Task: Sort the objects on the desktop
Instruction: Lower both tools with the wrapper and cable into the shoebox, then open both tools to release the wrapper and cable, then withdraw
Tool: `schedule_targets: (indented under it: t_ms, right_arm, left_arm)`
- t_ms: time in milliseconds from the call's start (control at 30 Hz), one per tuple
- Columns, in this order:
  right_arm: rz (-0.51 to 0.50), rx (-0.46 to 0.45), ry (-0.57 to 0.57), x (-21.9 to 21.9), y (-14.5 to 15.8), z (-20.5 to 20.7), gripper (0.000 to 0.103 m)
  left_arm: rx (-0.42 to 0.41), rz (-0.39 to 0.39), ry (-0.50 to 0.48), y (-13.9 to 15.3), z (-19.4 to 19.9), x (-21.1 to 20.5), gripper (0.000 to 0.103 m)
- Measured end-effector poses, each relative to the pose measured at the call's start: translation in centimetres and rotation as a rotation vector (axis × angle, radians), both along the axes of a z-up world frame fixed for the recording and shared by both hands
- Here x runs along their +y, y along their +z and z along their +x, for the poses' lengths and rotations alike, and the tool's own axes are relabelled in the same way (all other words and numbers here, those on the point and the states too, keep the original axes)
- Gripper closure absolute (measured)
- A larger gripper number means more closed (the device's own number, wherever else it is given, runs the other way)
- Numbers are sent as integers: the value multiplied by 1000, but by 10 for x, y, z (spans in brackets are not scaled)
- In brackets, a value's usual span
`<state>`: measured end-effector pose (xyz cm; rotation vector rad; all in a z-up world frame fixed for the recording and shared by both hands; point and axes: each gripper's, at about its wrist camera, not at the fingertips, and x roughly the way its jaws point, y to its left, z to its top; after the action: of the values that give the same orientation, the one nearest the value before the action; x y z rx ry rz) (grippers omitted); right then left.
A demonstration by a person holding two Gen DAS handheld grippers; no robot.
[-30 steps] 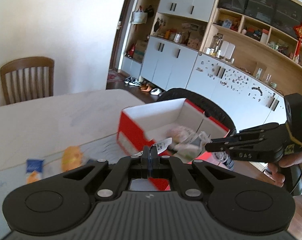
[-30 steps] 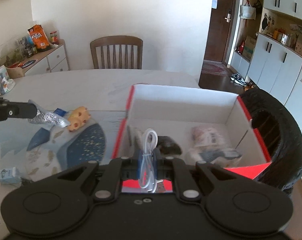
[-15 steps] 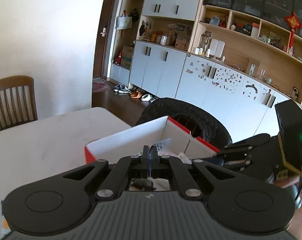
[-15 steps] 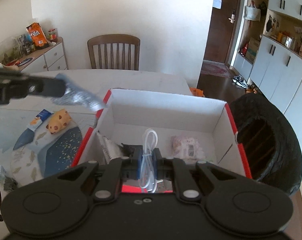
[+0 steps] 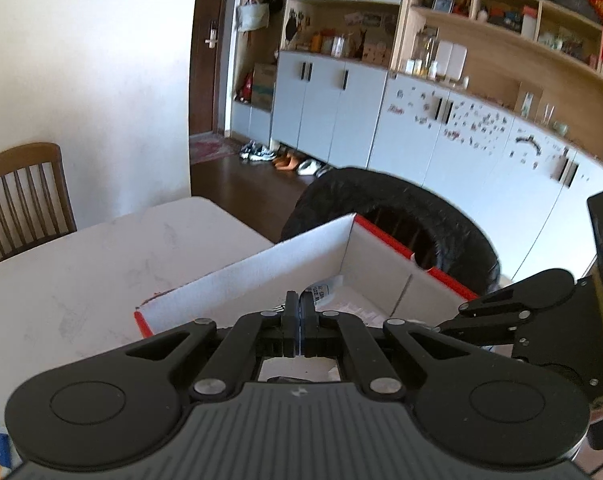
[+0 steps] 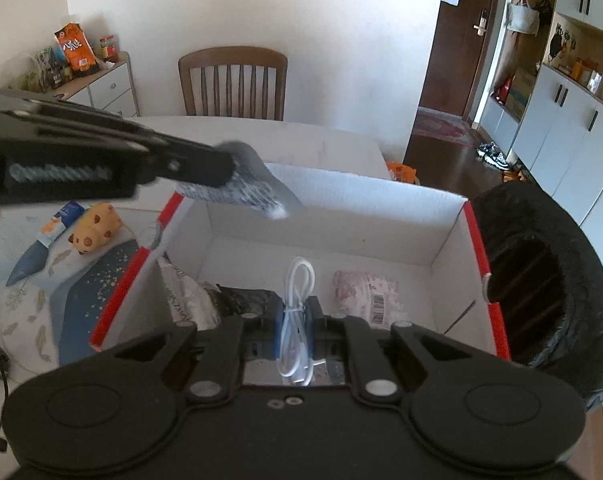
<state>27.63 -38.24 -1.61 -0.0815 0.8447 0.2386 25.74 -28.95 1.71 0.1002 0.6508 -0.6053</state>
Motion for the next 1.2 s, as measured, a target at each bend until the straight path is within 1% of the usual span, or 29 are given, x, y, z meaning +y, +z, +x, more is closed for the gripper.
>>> schedule_targets:
  t_ms: [133, 300, 433, 667, 900, 967, 1033, 1200]
  right_arm:
    - [3, 31, 7, 3, -11, 11, 93]
    - [0, 71, 10, 7, -27, 23, 93]
    - [-9, 108, 20, 9, -37, 27, 93]
    - [33, 183, 0, -1, -50, 32, 93]
    - [34, 223, -14, -4, -59, 35, 93]
    - [38, 230, -14, -4, -62, 34, 92]
    - [40, 233, -18, -5, -64, 35, 89]
    - [45, 215, -19, -6, -56, 32, 82]
  left_arm:
    - [14, 59, 3, -15, 13, -13, 103]
    - [77, 94, 24, -35, 30, -20, 103]
    - [104, 134, 27, -46, 36, -27, 103]
    - [171, 164, 48, -60, 50, -32, 103]
    - [234, 194, 46, -74, 57, -31, 103]
    - [259, 198, 48, -77, 58, -30, 103]
    - [286, 201, 46, -80, 60, -29, 103]
    - [314, 214, 40, -81, 61, -28, 103]
